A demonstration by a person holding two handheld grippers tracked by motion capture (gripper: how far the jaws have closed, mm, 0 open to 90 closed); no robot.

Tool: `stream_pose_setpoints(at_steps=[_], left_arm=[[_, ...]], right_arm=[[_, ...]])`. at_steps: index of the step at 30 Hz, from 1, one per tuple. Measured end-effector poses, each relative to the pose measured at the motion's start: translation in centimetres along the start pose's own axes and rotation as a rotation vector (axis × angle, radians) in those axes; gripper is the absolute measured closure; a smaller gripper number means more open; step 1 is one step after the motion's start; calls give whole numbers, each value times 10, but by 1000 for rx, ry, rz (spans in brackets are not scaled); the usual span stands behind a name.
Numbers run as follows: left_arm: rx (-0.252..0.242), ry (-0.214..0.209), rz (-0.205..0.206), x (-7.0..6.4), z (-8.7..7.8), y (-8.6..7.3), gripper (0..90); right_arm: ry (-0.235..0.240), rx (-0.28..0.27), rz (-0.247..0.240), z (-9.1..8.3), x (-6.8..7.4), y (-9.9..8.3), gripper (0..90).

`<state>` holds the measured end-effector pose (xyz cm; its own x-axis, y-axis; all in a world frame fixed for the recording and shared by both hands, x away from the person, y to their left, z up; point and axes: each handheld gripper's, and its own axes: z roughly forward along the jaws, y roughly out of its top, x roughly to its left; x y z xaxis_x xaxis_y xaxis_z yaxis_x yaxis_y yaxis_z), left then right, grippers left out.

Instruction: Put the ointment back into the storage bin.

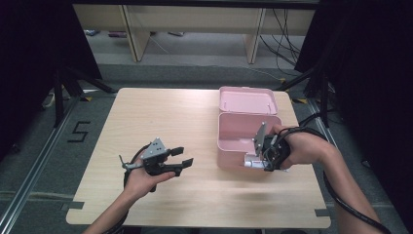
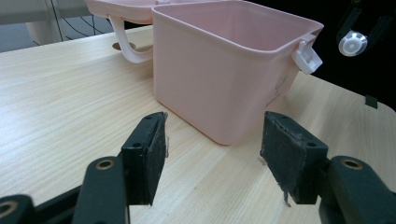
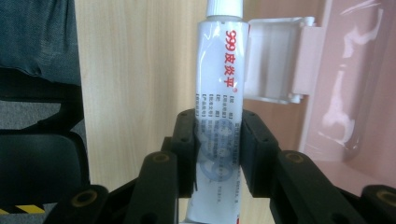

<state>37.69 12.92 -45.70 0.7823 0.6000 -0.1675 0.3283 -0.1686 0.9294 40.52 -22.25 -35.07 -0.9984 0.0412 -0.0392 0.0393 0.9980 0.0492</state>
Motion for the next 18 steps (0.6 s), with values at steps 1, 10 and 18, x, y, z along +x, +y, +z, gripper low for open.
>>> stream_pose_setpoints(at_steps=[1,10,18], left_arm=[[0,-1,0,0,0,0,398],[-2,0,-3,0,0,-1,398],[-11,6,-5,0,-1,-1,399]], right_arm=[[-5,0,-5,-1,-1,0,709],[-4,4,-6,-4,-5,1,709],[-16,-7,-18,-10,-12,2,709]])
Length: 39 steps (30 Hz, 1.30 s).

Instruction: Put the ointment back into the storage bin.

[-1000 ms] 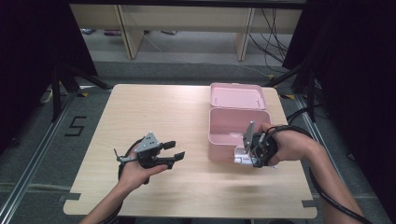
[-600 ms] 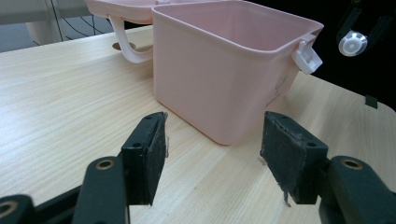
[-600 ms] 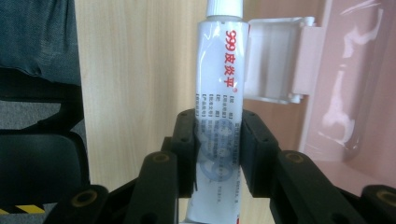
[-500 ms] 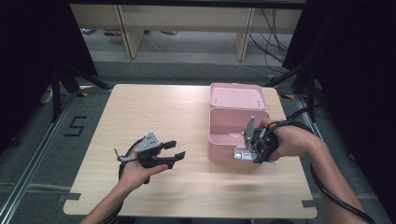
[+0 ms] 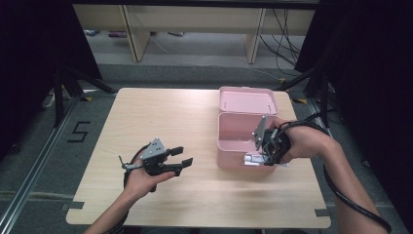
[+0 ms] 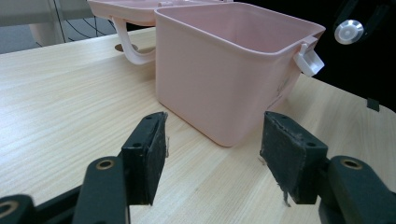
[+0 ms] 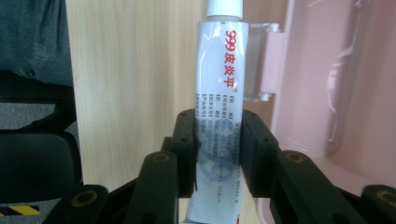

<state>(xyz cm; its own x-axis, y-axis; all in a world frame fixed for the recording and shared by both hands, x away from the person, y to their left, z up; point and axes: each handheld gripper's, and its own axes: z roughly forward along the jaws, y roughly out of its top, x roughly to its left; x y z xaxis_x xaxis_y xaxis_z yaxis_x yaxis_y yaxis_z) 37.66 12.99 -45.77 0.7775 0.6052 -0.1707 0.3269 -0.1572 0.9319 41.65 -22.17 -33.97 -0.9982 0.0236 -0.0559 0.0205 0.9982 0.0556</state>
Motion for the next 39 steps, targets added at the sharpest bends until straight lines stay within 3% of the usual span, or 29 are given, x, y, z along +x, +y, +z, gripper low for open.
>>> stream_pose_setpoints(at_steps=[1,7,8,11,13,15,17,18,19,20,22,23,25,28,29,30,31,33,34,36,39], left_arm=[[0,0,2,0,0,0,399],[3,1,0,0,0,0,399],[0,-1,-1,0,0,0,399],[-1,-2,0,0,0,-1,399],[0,-1,0,0,0,-1,399],[1,-1,0,0,0,-1,399],[2,-1,0,0,0,-1,399],[2,0,0,0,-1,-1,399],[3,0,1,0,-1,0,399],[3,0,1,1,-1,0,399],[3,1,-1,1,0,-1,399],[3,0,-2,0,0,-1,399],[1,-1,-3,1,0,-1,399],[6,2,-2,1,-1,-2,399],[7,3,-2,1,-1,-2,399],[4,1,-2,1,-1,-2,399],[5,1,-1,2,-1,-2,399],[4,1,-2,2,-2,-1,400],[4,2,-2,2,-2,-1,400],[5,1,-1,2,-2,-1,400],[5,2,-2,2,-1,-2,400]], right_arm=[[6,-3,23,-1,1,0,709],[-12,7,16,-6,-5,2,708],[-13,3,-22,-6,-7,2,709],[-14,-2,24,-7,-7,3,709],[-12,0,17,-8,-9,4,708],[-21,-1,-27,-9,-14,5,709],[-7,-1,8,-10,-14,5,709],[-23,5,24,-11,-14,6,708],[-25,6,-2,-12,-17,6,709],[-22,-1,19,-12,-18,6,709],[-30,8,-26,-14,-24,7,708],[-26,5,19,-14,-22,7,708],[-40,17,-3,-15,-26,8,708],[-35,2,13,-14,-29,9,708],[-36,3,-35,-13,-33,9,708],[-43,11,-34,-14,-34,9,708],[-32,8,12,-13,-32,9,708],[-44,21,-2,-13,-35,10,708],[-35,17,17,-12,-35,10,708],[-42,13,-37,-11,-41,11,708],[-40,23,5,-10,-41,11,708]])
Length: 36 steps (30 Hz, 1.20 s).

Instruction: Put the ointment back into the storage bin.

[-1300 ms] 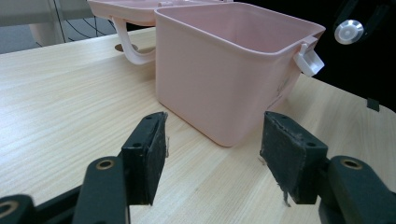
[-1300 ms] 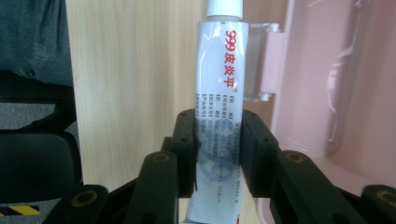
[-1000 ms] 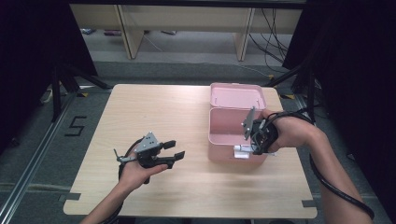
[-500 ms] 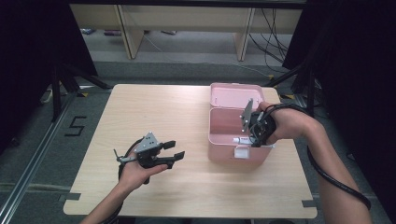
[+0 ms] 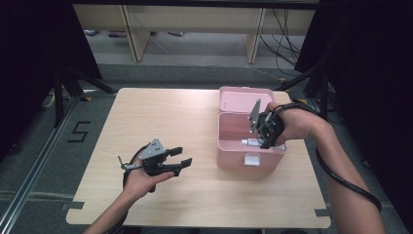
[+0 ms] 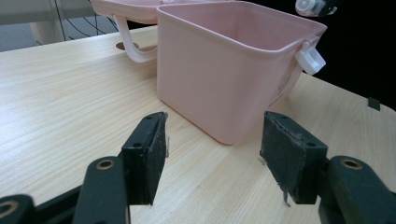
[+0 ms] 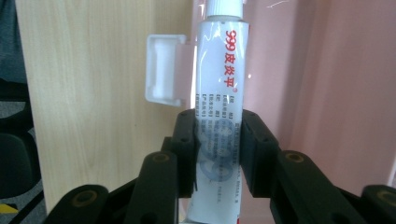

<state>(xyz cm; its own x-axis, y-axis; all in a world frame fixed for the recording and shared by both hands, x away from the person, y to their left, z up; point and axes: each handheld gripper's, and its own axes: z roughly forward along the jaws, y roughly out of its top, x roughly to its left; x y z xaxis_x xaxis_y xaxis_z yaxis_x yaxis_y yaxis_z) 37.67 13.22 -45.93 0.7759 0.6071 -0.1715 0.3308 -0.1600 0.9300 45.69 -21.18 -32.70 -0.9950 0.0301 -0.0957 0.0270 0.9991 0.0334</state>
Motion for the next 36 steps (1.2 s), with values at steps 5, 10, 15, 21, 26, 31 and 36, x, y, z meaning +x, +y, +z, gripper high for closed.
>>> stream_pose_setpoints(at_steps=[5,10,15,21,26,31,36], left_arm=[[0,-1,0,0,0,0,401],[0,1,-1,0,0,0,401],[-1,-2,-4,0,1,-1,402],[0,-2,-2,0,1,-1,402],[4,-1,1,-1,1,0,402],[6,0,0,0,1,1,402],[5,-4,4,-1,1,1,402]], right_arm=[[-6,-1,-16,1,-5,1,708],[4,3,-31,3,-10,2,708],[3,-2,5,5,-9,2,708],[1,5,-13,6,-13,3,708],[-3,6,-14,8,-15,2,708],[6,13,1,10,-14,2,708],[14,15,-12,13,-16,3,708]])
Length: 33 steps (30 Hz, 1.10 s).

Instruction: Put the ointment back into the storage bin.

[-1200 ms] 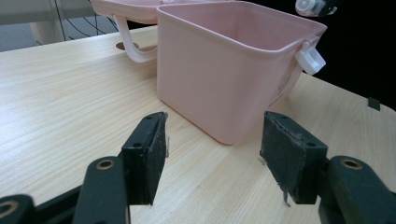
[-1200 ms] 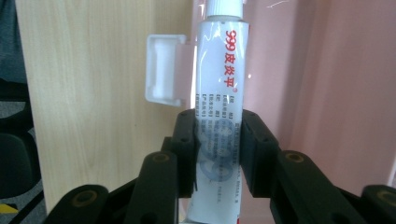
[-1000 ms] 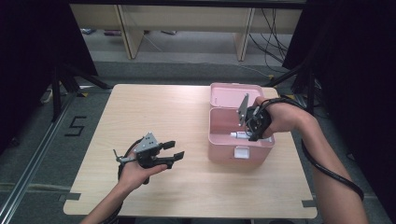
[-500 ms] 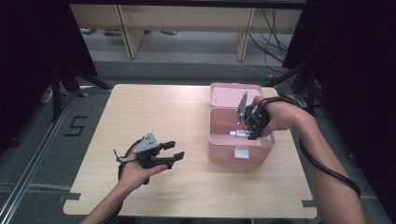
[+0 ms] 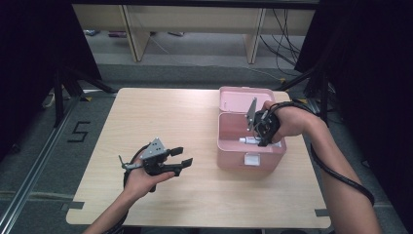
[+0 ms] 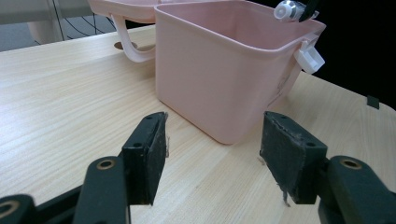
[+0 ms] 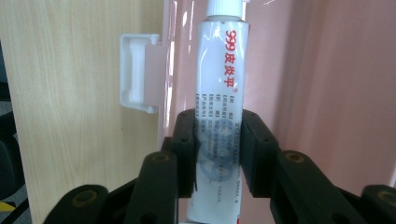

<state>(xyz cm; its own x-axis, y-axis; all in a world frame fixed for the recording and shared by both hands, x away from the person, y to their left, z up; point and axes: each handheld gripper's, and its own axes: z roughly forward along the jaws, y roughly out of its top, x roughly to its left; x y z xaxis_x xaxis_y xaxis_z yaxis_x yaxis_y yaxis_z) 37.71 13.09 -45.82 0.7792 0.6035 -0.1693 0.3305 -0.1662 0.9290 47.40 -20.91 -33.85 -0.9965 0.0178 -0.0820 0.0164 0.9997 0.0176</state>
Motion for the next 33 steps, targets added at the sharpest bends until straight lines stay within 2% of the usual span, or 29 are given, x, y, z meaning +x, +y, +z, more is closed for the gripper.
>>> stream_pose_setpoints(at_steps=[3,4,5,6,7,9,10,12,14,16,20,22,23,24,28,29,30,33], left_arm=[[0,2,-2,0,0,0,402],[1,3,-3,0,0,0,402],[1,2,-2,0,0,0,402],[1,1,-1,0,0,0,402],[1,1,-2,0,0,0,402],[-2,-3,1,0,1,0,402],[-6,-10,0,1,2,0,402],[-6,-9,-1,0,2,0,402],[-7,-9,-2,0,2,0,402],[-6,-8,-2,0,2,0,402],[2,-3,0,0,1,-1,401],[3,-3,-1,0,1,-2,401],[4,-3,-1,0,1,-2,401],[3,-3,-2,0,1,-2,401],[0,-2,-2,0,1,-2,401],[0,-2,-2,0,1,-2,401],[1,-2,-1,0,1,-2,401],[1,-3,-3,0,1,-2,401]], right_arm=[[-8,4,-5,1,0,0,707],[5,-4,18,2,1,0,708],[7,-4,15,2,1,0,708],[4,-8,6,3,0,-1,708],[-4,-8,-31,4,-2,0,708],[0,0,-2,5,-2,-1,707],[-2,-3,-11,6,-2,-1,707],[15,-10,14,8,-1,-1,707],[10,-2,25,9,0,-2,707],[1,2,-10,11,-3,-2,707],[4,3,4,12,-3,-2,707],[-1,2,-19,14,-5,-1,707],[5,0,-7,14,-4,-1,707],[8,-6,-30,15,-6,-1,707],[3,-11,-52,17,-7,0,707],[7,-14,-50,17,-7,0,707],[11,-2,-7,17,-5,-1,707],[30,-8,9,19,-4,-1,707]])
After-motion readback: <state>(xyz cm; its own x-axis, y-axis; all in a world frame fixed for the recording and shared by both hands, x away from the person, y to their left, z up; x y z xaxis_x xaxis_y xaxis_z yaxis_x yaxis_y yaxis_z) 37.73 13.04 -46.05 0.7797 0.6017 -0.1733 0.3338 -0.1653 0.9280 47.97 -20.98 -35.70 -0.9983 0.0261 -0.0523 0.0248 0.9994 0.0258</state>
